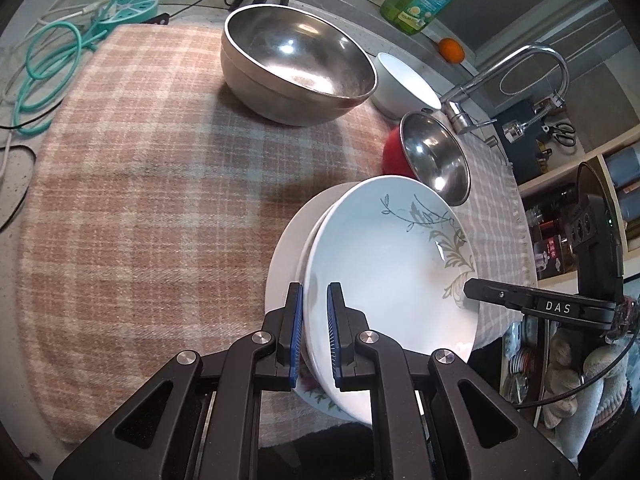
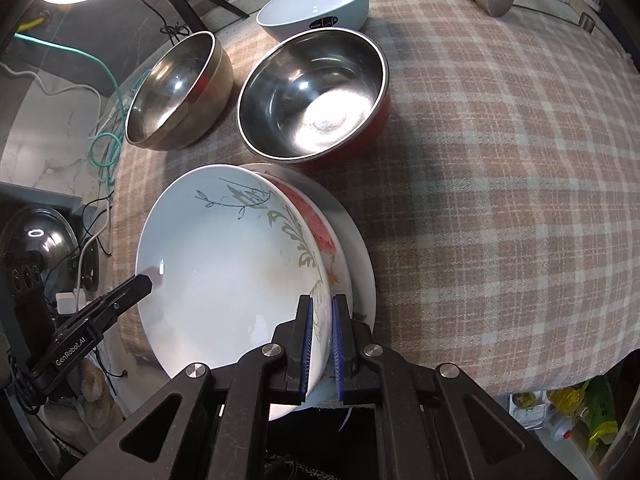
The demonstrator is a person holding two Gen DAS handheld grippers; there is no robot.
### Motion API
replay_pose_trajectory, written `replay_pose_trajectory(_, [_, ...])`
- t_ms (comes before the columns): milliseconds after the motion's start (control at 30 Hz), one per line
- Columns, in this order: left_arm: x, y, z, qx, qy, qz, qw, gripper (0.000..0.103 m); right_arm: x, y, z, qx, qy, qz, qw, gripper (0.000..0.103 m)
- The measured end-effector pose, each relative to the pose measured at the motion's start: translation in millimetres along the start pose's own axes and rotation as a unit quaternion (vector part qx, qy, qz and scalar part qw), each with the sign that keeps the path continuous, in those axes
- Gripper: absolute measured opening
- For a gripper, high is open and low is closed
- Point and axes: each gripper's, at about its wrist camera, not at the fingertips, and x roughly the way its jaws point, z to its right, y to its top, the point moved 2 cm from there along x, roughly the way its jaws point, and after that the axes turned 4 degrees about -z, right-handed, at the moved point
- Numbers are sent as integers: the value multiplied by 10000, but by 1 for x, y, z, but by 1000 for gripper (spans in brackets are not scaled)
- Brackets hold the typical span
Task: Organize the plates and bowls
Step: 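Lower the leaf-pattern plate onto the pink-rose plate with both grippers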
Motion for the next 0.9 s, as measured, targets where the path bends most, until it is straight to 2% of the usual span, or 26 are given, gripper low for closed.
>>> replay_pose_trajectory(900, [10,4,4,69,57,-102,9999,10,12,1,2,77,-60,-135,9999,9])
